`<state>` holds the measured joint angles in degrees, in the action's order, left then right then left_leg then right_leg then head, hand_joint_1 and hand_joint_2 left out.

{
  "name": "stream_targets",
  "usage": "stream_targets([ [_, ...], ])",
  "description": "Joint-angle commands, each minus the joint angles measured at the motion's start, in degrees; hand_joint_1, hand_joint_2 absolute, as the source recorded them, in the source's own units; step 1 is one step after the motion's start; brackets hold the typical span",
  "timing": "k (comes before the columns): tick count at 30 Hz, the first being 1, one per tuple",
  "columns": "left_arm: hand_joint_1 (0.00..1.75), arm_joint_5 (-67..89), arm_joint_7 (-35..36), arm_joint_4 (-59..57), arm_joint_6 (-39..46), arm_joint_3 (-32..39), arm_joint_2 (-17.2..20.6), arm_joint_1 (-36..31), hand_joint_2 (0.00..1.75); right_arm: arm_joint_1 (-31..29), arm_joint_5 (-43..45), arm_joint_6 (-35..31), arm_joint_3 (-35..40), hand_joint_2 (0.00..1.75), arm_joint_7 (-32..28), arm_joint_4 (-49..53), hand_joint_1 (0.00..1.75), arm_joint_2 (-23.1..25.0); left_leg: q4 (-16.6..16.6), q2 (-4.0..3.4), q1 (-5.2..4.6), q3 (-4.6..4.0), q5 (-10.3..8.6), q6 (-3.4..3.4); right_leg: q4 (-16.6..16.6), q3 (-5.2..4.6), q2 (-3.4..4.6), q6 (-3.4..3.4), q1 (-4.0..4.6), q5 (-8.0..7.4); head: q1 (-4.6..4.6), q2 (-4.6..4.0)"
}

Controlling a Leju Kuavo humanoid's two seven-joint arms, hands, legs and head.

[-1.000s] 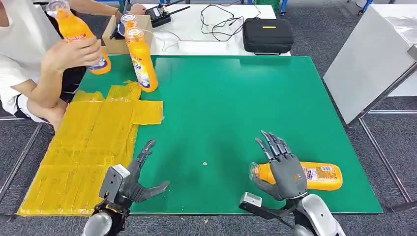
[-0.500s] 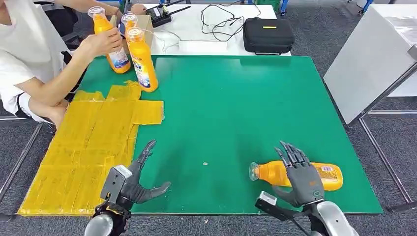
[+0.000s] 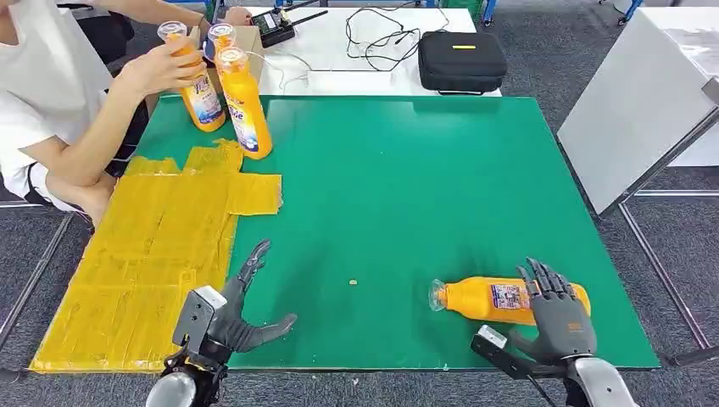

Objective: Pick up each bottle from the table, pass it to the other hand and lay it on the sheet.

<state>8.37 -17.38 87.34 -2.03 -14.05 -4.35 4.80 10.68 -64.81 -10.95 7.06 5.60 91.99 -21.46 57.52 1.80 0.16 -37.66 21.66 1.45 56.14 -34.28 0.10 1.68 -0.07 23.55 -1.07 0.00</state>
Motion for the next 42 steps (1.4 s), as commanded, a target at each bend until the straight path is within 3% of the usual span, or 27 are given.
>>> stream_targets([
  [1,0.0,0.0,0.6,-1.2,-0.2,-1.6,-0.1,-1.1,1.75,-2.1,-5.0,0.0,-2.8,1.75,2.7,-7.5,0.0,1.8,0.0,-0.09,0.01,0.2,0.07,-0.03,-0.1,0.24,-0.01,0.0,0.03,0.06,0.02,0.0],
  [4,0.0,0.0,1.0,-1.7,-0.3,-1.7,-0.3,-1.4,1.75,-3.3,-9.9,-0.4,-2.9,1.75,5.3,-10.1,0.0,2.5,0.0,-0.2,0.0,0.37,0.14,-0.06,-0.1,0.41,0.05,0.01,0.03,0.1,0.0,0.0],
  [18,0.0,-1.3,1.3,-3.3,-1.0,-1.3,-0.6,-2.2,1.75,-8.4,-10.8,-0.3,0.8,1.75,2.1,-17.7,0.0,3.7,0.0,-0.26,0.03,0.35,0.12,-0.07,-0.1,0.37,0.1,0.0,0.05,0.06,0.02,0.0],
  [29,0.0,-2.1,1.3,-3.9,-1.2,-1.1,-0.7,-2.7,1.75,-10.8,-12.9,1.0,2.5,1.75,3.2,-23.6,0.03,2.6,-0.1,-0.17,0.01,0.37,0.07,-0.05,-0.1,0.38,0.01,0.0,0.03,0.04,0.0,0.0],
  [30,0.0,-2.1,1.3,-4.0,-1.2,-1.1,-0.7,-2.7,1.75,-10.9,-13.3,1.2,2.6,1.75,3.4,-24.3,0.4,2.5,-0.1,-0.11,0.02,0.28,0.03,-0.03,-0.1,0.29,0.0,0.0,0.04,0.0,0.02,0.0],
  [31,0.0,-2.3,1.4,-4.1,-1.2,-1.0,-0.7,-2.7,1.75,-11.1,-13.7,1.9,2.8,1.75,3.6,-25.3,0.65,2.1,0.0,-0.1,0.04,0.28,0.02,-0.03,-0.1,0.3,0.0,-0.01,0.05,0.0,0.0,0.0],
  [32,0.0,-2.3,1.4,-4.1,-1.2,-1.0,-0.7,-2.7,1.75,-11.1,-13.7,1.9,2.8,1.75,3.6,-25.3,0.65,2.1,-0.1,-0.16,0.02,0.42,0.07,-0.04,-0.1,0.44,0.01,-0.01,0.04,0.04,0.02,0.0],
  [33,0.0,-2.3,1.4,-4.2,-1.2,-1.0,-0.7,-2.7,1.75,-10.9,-13.6,1.8,2.8,1.75,3.5,-25.6,1.36,1.9,-0.1,-0.14,0.02,0.38,0.05,-0.04,-0.1,0.39,0.0,0.0,0.03,0.02,0.0,0.0],
  [34,0.0,-2.3,1.4,-4.3,-1.3,-0.9,-0.7,-2.7,1.75,-10.7,-13.3,4.0,3.4,1.75,3.6,-25.8,1.47,1.2,-0.1,-0.17,0.01,0.47,0.07,-0.06,-0.1,0.49,-0.01,0.0,0.03,0.05,0.0,0.0],
  [42,0.0,-2.7,1.4,-5.4,-1.6,-1.1,-0.7,-3.4,1.75,-10.0,-10.7,8.7,5.2,1.75,3.3,-27.4,1.59,-1.7,0.0,0.08,0.01,0.63,0.09,0.02,-0.1,0.34,-0.21,0.03,0.03,0.13,0.0,0.0],
])
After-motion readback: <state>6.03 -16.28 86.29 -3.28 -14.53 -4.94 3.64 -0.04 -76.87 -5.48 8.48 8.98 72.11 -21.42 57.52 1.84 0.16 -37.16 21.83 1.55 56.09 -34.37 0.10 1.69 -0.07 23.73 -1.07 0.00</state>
